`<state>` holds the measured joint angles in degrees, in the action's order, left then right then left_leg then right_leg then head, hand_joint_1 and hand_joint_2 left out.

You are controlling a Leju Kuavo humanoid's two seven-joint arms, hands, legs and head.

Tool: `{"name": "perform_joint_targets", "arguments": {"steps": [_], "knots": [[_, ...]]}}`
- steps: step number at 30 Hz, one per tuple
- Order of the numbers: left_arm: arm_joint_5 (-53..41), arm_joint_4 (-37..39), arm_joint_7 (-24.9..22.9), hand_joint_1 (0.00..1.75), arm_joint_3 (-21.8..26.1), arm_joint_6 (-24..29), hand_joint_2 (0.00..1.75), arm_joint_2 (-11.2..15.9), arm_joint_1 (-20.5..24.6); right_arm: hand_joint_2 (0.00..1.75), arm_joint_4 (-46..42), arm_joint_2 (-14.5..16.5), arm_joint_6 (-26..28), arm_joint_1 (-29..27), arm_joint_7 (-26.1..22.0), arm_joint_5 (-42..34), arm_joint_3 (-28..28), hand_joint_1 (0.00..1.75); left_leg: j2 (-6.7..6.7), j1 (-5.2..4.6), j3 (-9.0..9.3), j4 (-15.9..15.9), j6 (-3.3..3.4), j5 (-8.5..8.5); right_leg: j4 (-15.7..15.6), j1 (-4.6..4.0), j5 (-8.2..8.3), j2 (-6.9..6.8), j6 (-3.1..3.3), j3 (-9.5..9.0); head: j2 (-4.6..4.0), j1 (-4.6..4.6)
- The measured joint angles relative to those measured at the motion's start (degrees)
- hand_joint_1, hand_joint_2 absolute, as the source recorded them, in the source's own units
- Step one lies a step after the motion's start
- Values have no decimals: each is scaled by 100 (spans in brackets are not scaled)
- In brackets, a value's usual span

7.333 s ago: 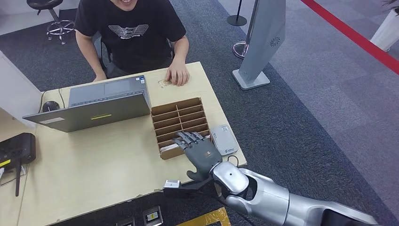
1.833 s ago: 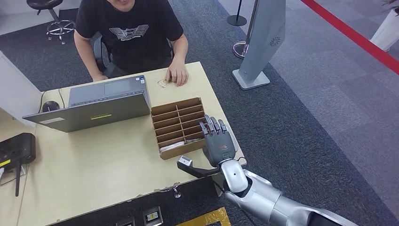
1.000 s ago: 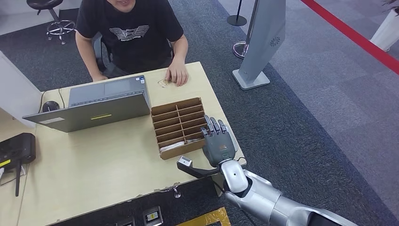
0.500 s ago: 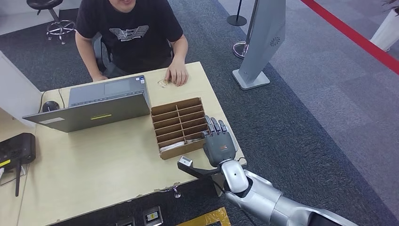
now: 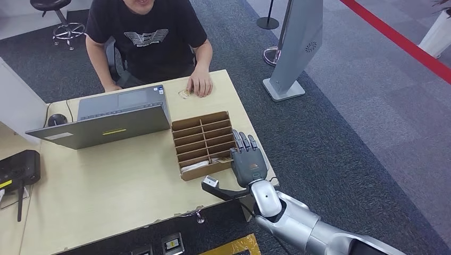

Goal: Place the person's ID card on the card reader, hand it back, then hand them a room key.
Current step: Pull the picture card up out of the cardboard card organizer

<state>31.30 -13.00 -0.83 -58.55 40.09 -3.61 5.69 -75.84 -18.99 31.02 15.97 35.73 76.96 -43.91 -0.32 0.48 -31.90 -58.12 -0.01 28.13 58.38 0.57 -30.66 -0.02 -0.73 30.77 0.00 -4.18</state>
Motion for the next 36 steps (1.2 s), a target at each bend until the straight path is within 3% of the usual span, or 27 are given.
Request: {"name": "perform_joint_targets", "arguments": {"steps": [4,8,12,28,36], "knots": [[-8,0,0,0,2,0,0,0,0,175,0,0,11,1,-20,-1,0,122,0,0,0,0,0,0,0,0,0,0,0,0,0,1],[-15,0,0,0,33,0,0,0,0,175,0,4,34,5,-53,-25,-1,155,0,0,0,0,0,0,0,0,0,0,0,-1,0,0],[-34,0,1,0,47,0,0,0,0,175,0,7,54,8,-90,-35,-4,174,0,0,-1,0,0,0,0,0,0,0,0,-1,0,1],[-192,0,4,0,150,0,0,-35,-2,175,-7,7,404,59,-20,65,4,175,0,0,0,0,0,0,0,0,0,0,0,0,0,1],[-292,0,4,0,195,0,0,-35,-17,175,-479,-56,821,-74,301,772,260,175,0,0,1,0,0,0,0,0,0,0,0,1,0,-1]]}}
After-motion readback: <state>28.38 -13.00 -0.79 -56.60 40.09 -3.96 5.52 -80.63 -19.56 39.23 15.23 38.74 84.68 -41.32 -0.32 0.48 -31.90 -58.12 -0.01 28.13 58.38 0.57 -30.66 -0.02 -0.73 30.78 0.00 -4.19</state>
